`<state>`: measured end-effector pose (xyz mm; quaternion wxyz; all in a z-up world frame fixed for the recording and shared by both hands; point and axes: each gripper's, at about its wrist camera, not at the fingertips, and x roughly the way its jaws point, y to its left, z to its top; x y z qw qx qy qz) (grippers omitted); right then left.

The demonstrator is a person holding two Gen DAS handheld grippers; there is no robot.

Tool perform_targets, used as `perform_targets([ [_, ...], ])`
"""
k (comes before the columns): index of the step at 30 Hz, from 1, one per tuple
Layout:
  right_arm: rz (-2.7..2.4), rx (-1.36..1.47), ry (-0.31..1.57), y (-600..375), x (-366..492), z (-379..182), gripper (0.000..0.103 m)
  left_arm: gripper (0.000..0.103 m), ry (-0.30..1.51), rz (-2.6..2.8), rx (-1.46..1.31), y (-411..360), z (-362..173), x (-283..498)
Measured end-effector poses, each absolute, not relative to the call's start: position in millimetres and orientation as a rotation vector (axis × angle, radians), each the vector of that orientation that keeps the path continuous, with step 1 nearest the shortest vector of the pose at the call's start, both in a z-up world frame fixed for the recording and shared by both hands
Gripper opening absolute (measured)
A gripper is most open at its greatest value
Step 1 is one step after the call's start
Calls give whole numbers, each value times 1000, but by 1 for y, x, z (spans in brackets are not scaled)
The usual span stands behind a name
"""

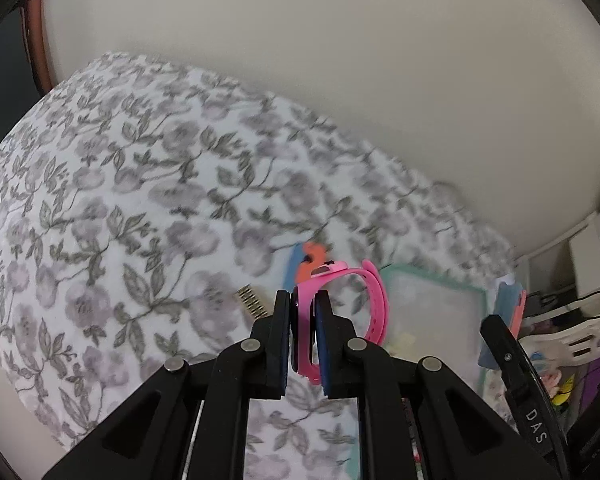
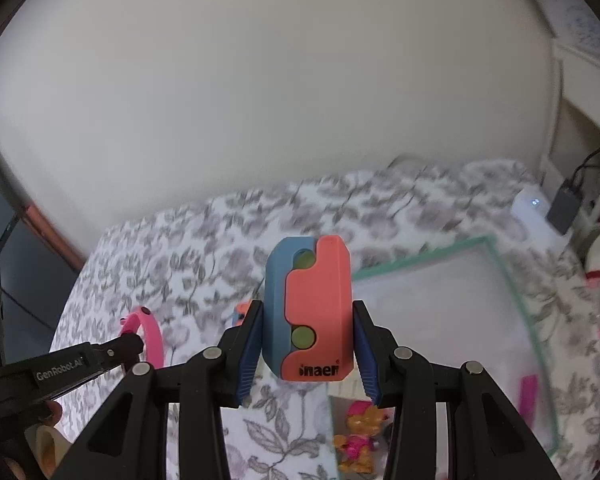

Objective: Organize rigid objects
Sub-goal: 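Carry the pink watch and toy knife into the white tray and open both grippers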

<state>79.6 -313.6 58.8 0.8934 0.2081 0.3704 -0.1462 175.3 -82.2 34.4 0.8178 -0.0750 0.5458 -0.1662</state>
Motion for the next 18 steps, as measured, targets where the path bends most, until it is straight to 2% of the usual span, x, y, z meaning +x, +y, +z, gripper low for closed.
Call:
perform_targets([
  [9, -421, 453, 693, -354, 43, 85, 45, 12, 1063, -432, -143, -130, 57, 156],
  [18, -557, 475, 731, -398, 20, 73, 45, 12, 1068, -523, -37, -190, 54, 132],
])
